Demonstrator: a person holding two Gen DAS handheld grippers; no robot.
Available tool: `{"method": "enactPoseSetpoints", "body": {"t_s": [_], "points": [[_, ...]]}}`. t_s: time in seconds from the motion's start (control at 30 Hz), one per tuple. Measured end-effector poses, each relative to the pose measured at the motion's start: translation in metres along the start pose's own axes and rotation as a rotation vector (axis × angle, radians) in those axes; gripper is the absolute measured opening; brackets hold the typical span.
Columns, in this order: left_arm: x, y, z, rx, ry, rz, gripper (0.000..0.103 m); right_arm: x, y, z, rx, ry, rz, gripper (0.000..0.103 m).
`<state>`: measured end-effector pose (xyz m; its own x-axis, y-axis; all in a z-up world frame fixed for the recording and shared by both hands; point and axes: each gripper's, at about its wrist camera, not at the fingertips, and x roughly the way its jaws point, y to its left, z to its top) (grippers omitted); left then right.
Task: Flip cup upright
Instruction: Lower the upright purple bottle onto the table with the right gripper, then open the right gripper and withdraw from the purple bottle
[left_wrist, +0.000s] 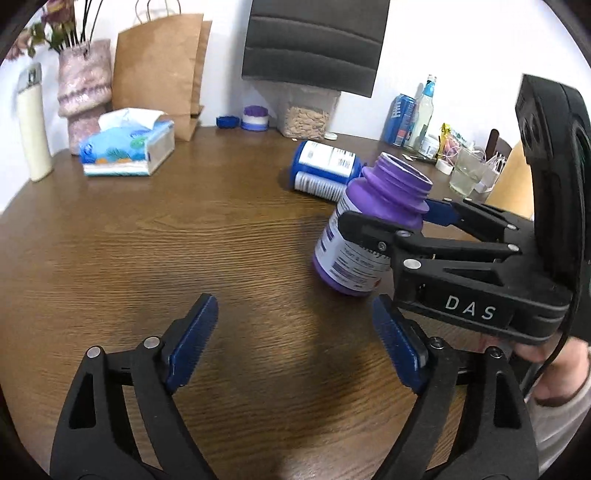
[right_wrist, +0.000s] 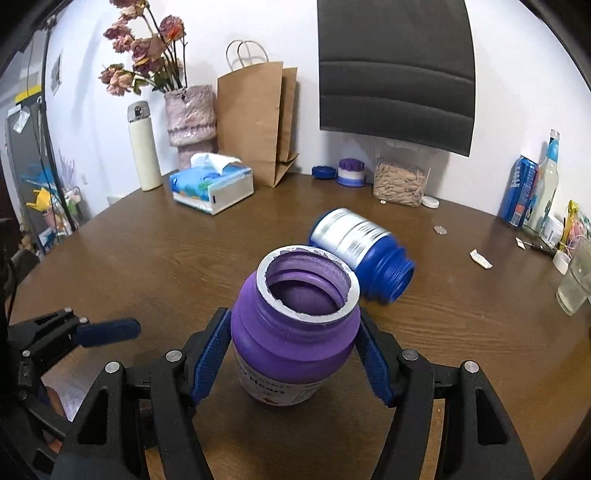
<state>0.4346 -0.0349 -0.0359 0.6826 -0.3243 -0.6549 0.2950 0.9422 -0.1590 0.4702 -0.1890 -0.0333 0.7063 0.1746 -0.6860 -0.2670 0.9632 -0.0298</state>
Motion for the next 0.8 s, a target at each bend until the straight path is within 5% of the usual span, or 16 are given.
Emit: {"method": "enactPoseSetpoints", "body": {"t_s": [0.27,0.4,0.6,0.8], "points": [[-0.041,-0.003,0.004,-0.023,-0.08,0.076,0.088,-0.07,0.007,0.01,0.004,-0.067,0.051,0.081],[-0.095,-0.008,0.002,-0.018,-0.181,0.137,0.103,-0.122,0.003,0.01,0.001,-0.028,-0.02,0.081],[-0.183,-0.02,-0.027,-0.013,-0.362,0.213,0.103,-0.189,-0.004,-0.041,0.01,-0.006,-0.029,0.081],[-0.214,-0.04,-0.045,0.006,-0.404,0.239,0.103,-0.218,0.007,-0.076,0.024,-0.023,-0.023,0.081]]}}
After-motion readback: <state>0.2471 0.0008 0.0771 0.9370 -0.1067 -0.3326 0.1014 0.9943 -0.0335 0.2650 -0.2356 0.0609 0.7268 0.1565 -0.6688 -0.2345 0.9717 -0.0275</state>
